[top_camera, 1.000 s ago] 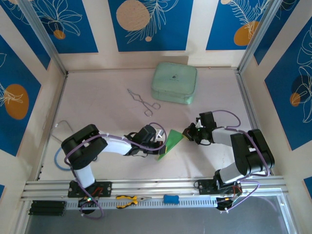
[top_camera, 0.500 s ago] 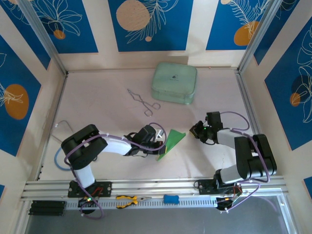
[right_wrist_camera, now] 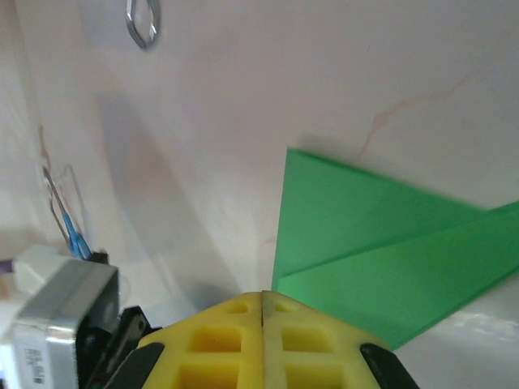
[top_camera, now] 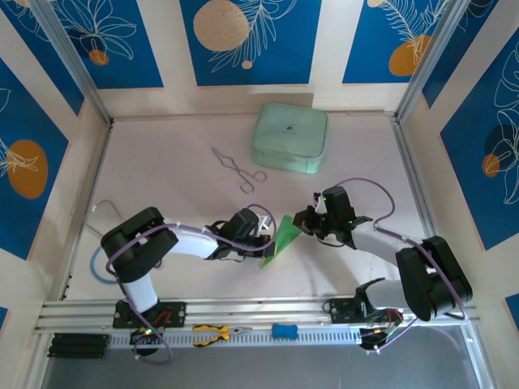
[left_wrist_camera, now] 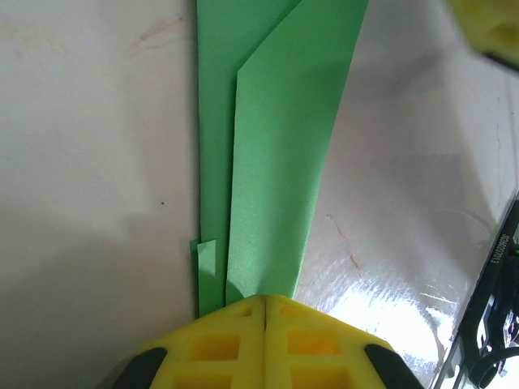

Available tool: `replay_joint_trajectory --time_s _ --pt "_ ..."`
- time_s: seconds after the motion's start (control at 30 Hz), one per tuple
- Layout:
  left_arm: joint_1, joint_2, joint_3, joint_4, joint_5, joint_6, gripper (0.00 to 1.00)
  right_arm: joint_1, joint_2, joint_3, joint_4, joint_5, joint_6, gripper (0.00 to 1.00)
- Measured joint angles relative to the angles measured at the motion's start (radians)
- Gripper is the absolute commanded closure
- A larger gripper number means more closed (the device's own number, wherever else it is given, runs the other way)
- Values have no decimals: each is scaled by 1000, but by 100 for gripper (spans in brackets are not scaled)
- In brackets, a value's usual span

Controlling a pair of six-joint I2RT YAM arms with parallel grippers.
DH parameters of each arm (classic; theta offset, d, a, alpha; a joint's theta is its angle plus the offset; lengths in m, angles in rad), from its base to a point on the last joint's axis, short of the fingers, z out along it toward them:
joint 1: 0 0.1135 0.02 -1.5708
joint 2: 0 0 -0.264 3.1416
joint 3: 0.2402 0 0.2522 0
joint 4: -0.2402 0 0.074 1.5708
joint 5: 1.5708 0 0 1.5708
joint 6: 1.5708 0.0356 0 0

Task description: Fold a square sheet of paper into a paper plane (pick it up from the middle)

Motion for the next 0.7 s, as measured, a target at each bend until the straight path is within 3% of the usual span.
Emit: replay_joint_trajectory --time_s 0.4,0.7 --pt "0 -2 -1 -2 0 0 100 -21 177 -12 92 -19 14 99" --pt "0 -2 -1 -1 0 0 100 -49 203 -39 180 -74 15 99"
